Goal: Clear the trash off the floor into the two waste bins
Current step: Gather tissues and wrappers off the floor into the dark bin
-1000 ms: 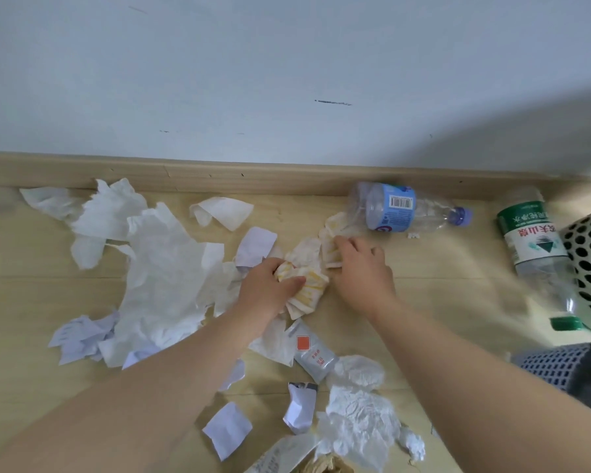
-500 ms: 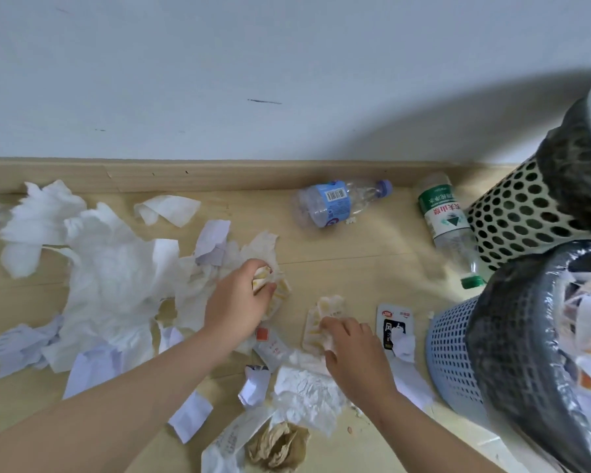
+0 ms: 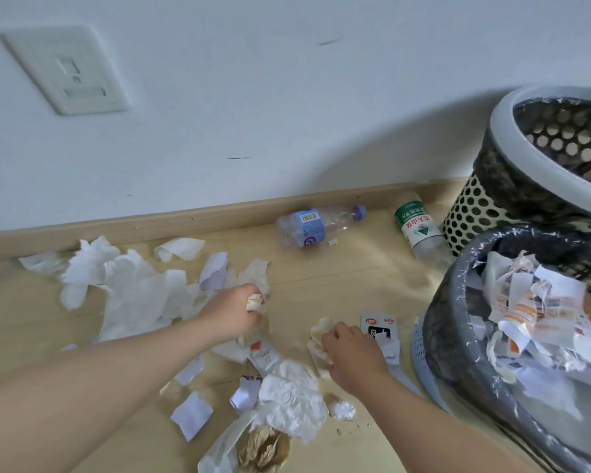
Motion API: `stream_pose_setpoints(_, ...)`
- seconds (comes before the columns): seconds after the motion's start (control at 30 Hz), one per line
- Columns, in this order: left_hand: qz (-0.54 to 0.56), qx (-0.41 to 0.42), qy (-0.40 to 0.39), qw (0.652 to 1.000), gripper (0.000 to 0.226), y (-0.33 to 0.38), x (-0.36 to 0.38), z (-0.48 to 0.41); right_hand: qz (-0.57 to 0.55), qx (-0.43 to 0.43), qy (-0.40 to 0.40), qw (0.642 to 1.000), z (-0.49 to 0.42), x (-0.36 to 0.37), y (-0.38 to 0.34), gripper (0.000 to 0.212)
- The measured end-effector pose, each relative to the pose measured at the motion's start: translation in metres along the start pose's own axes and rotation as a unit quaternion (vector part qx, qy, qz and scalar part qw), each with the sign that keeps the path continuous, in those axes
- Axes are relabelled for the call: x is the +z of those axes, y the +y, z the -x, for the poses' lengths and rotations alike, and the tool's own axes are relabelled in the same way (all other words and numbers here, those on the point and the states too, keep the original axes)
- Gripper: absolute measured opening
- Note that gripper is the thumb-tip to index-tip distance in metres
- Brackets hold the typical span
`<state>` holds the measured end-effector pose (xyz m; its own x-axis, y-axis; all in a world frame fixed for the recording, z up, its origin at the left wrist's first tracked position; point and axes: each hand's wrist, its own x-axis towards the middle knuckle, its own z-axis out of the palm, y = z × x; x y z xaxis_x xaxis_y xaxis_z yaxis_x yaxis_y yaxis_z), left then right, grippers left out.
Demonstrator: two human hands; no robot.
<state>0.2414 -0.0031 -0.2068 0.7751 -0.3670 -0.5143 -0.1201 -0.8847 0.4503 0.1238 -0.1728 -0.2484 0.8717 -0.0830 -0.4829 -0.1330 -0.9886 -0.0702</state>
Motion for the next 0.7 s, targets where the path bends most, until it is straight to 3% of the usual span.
stream_pose_setpoints(0.1,-0.048,-0.019,-0.002,0.999,0.030,0.022,-0.001,-0.005,0.011,-0.010,-0.029,0.999,0.000,-0.004,-0.002,0.033)
stream_pose_setpoints(0.23,0.005,-0.044,0.022,0.999,0.033,0.055,0.024,-0.007,-0.011,0.008,-0.057,0.998,0.005,-0.009,0.006,0.030)
stream_pose_setpoints(0.4,0.011,-0.068,0.011,0.998,0.027,0.064,0.059,0.004,-0.100,0.054,-0.008,0.994,0.011,-0.002,0.013,0.037)
stream_pose_setpoints(0.5,-0.008,-0.038,-0.004,0.999,0.031,0.065,0.056,-0.006,-0.149,0.089,-0.002,0.985,0.011,0.007,0.016,0.043)
stream_pose_setpoints(0.7,0.034,-0.024,-0.037,0.998,0.033,0.064,0.042,-0.022,-0.193,0.144,0.029,0.970,0.003,0.011,0.006,0.028)
